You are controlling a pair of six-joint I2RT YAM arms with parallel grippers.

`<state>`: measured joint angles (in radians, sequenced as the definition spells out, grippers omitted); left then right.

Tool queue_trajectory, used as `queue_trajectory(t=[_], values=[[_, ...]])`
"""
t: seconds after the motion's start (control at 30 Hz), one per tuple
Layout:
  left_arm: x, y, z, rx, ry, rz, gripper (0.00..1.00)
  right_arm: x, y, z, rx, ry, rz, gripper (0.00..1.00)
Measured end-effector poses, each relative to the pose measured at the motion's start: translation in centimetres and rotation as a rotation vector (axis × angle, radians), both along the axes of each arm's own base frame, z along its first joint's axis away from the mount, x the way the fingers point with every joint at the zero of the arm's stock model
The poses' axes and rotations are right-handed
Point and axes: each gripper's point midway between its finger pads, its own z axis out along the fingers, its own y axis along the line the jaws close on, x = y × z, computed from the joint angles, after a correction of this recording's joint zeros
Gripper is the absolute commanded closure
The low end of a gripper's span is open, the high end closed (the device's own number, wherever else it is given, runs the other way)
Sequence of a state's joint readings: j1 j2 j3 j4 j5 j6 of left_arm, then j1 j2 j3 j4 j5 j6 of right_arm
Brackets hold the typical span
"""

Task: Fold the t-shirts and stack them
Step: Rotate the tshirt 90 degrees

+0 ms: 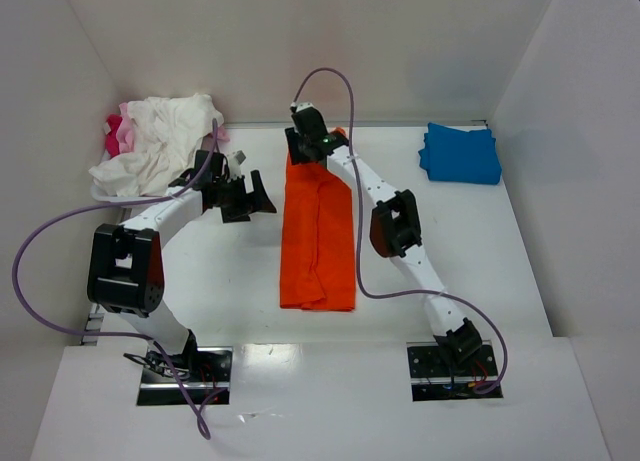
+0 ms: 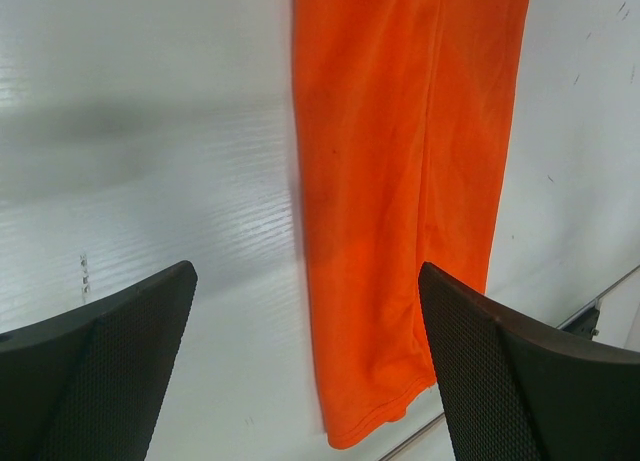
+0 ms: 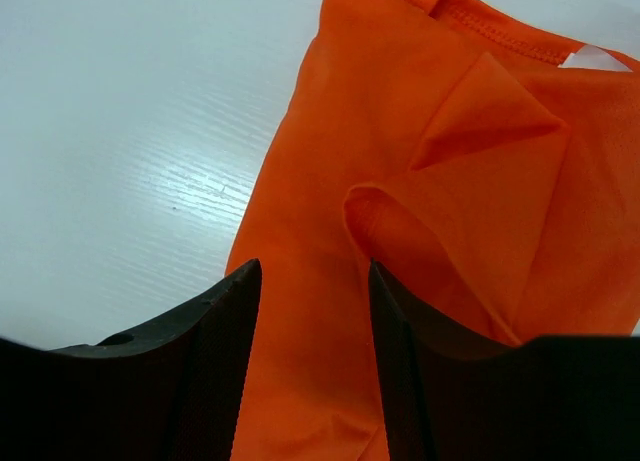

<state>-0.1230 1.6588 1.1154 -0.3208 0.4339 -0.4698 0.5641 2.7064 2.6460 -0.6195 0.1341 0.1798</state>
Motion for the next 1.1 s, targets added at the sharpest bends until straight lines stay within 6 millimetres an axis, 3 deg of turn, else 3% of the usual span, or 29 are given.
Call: queue_trajectory(t=[0.63,0.8,0.93,1.1], values=[[-0.3,0.1,-0.4,0.003,0.012,0.001,0.00,0.0,-1.8,-1.7,-0.141,-0.016,-0.017,0.50],[-0.3,0.1,-0.4,0.005,0.011,-0.001,0.00,0.0,-2.0,-1.9,-0.157,-0.018,-0.019,0.85],[-0.3,0.1,-0.4,0.005,0.012,-0.002,0.00,0.2,-2.4,-1.9,-0.161,-0.020,-0.024,0.96],[-0.4,0.1,-0.4,0.005,0.014,-0.002,0.00,0.6,-3.2,-1.8,-0.169,-0.024,-0.052,1.00]])
